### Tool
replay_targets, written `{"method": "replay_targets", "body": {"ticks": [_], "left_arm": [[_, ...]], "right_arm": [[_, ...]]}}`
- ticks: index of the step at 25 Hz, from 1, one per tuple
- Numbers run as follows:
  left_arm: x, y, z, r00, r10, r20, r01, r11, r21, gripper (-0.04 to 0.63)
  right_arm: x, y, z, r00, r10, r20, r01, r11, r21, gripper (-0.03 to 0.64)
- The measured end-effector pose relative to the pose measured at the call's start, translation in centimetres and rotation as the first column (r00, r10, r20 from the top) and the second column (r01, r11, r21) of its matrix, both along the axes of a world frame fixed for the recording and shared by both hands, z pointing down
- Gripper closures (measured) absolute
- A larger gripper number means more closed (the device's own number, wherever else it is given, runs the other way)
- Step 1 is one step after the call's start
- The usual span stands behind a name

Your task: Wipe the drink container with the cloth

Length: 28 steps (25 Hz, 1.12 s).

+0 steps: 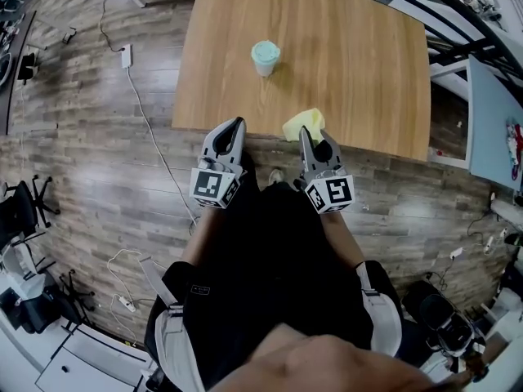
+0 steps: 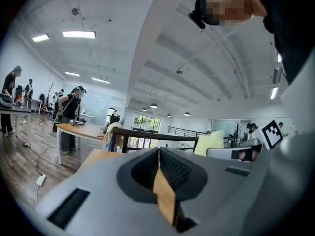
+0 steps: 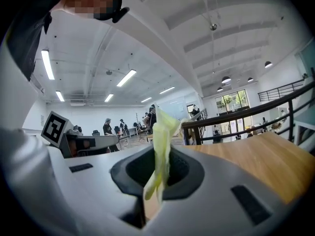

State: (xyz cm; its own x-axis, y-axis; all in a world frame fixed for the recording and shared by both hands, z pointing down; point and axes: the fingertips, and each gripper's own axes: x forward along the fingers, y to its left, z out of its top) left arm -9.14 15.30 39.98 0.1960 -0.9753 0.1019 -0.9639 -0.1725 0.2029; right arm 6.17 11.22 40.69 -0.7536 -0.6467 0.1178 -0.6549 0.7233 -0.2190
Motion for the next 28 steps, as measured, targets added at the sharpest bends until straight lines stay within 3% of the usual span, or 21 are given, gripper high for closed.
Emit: {"method": "replay_targets", "body": {"ticks": [7, 13, 22, 28], "left_arm": [[-3.2, -5.1, 1.6, 0.997, 0.082, -0.013, -0.082, 0.996, -0.034, 0.571], [-4.9, -9.5, 3.3, 0.982, 0.188, -0.008, -0.188, 0.98, -0.068, 0.571], [-5.3, -13.1, 6.0, 0.931, 0.363, -0.037, -0.365, 0.925, -0.108, 0.571], [-5.5, -15.0, 8.2, 0.899, 0.436, -0.035, -0.437, 0.892, -0.117, 0.571]], "right_arm": [[-3.3, -3.6, 1.3, 0.997, 0.083, -0.008, -0.083, 0.996, -0.04, 0.572], [-5.6, -6.0, 3.0, 0.984, 0.174, -0.032, -0.176, 0.981, -0.079, 0.573], [-7.1, -6.4, 4.5, 0.94, 0.334, -0.069, -0.339, 0.935, -0.107, 0.572], [-8.6, -6.6, 4.3, 0.921, 0.384, -0.062, -0.388, 0.918, -0.077, 0.572]]}}
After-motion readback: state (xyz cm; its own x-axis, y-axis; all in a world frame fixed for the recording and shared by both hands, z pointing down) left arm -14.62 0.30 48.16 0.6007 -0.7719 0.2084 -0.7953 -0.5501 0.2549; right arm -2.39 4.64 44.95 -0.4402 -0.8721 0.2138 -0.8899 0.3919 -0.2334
